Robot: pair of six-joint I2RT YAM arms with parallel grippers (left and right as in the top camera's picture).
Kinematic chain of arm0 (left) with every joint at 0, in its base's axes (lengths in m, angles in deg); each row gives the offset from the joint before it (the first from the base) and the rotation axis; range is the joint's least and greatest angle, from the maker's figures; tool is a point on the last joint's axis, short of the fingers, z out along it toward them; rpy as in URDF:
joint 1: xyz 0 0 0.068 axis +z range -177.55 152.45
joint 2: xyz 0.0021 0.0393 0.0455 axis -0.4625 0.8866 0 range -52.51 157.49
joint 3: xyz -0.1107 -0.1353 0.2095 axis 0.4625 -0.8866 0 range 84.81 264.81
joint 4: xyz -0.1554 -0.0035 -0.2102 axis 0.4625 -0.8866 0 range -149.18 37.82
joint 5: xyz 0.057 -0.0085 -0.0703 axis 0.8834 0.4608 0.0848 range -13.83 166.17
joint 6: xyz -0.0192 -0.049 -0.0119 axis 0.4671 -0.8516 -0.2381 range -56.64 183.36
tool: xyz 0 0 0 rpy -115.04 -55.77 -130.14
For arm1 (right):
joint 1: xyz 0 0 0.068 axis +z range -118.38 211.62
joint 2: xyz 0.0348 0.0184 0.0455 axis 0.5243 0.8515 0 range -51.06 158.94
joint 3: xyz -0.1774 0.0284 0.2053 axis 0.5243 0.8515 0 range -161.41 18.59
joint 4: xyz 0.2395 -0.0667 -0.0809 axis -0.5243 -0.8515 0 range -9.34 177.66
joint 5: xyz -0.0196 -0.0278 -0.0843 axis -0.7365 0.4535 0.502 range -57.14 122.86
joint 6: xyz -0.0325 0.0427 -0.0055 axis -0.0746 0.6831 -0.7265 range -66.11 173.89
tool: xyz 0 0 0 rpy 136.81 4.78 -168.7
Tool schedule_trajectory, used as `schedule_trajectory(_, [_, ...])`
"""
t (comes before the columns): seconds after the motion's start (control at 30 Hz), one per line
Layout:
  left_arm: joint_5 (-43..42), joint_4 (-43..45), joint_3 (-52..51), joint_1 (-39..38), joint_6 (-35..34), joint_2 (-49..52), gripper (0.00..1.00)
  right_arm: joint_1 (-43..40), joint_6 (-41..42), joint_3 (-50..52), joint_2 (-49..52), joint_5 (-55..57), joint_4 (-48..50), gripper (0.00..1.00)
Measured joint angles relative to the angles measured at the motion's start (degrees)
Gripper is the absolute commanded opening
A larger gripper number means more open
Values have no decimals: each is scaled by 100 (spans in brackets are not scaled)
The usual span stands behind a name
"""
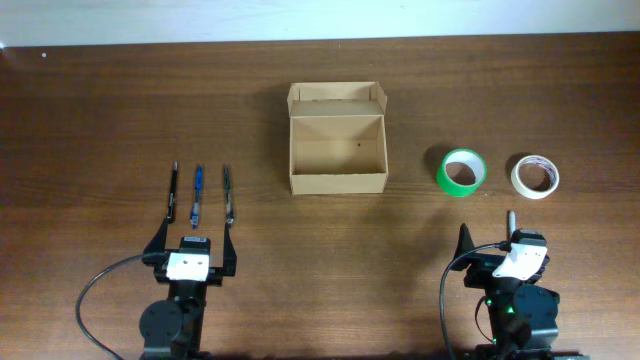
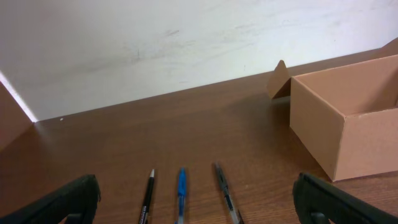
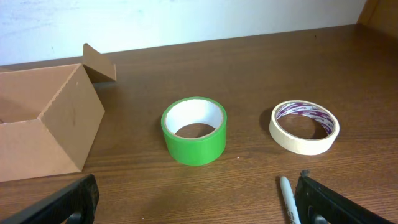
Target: Pack container
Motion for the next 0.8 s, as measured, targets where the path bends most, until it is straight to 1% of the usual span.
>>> schedule_trajectory(0.33, [-151, 2, 0, 0, -28, 0, 99, 0, 0, 0, 0, -70, 0, 99])
schedule_trajectory(0.4, [-184, 2, 0, -2, -225, 0, 99, 0, -2, 0, 0, -96, 0, 99])
schedule_trajectory(0.47, [-203, -4, 0, 0, -654, 2, 99, 0, 20, 0, 0, -181, 7, 99])
schedule_trajectory(0.5, [-210, -15, 0, 0, -758, 7, 99, 0, 35, 0, 0, -234, 20, 99])
schedule_trajectory(0.57, [-214, -221, 70, 0, -1261, 111, 99, -2, 155, 0, 0, -527, 96, 99])
schedule_trajectory(0.6, [-208, -457, 146, 0, -1416, 170, 99, -2, 181, 0, 0, -612, 103, 99])
schedule_trajectory(0.63, [-195, -1062, 404, 0, -1556, 317, 99, -4, 214, -2, -2, -752, 101, 99])
schedule_trajectory(0.7, [-160, -1790, 754, -2, -1652, 588, 99, -4, 232, -37, 4, -907, 109, 99])
schedule_trajectory(0.73, [-107, -2015, 999, 0, -1674, 850, 99, -4, 243, -98, 15, -973, 107, 99])
schedule_trajectory(0.8, [13, -2127, 1460, -2, -1679, 1335, 99, -7, 254, -326, 131, -1058, 101, 99])
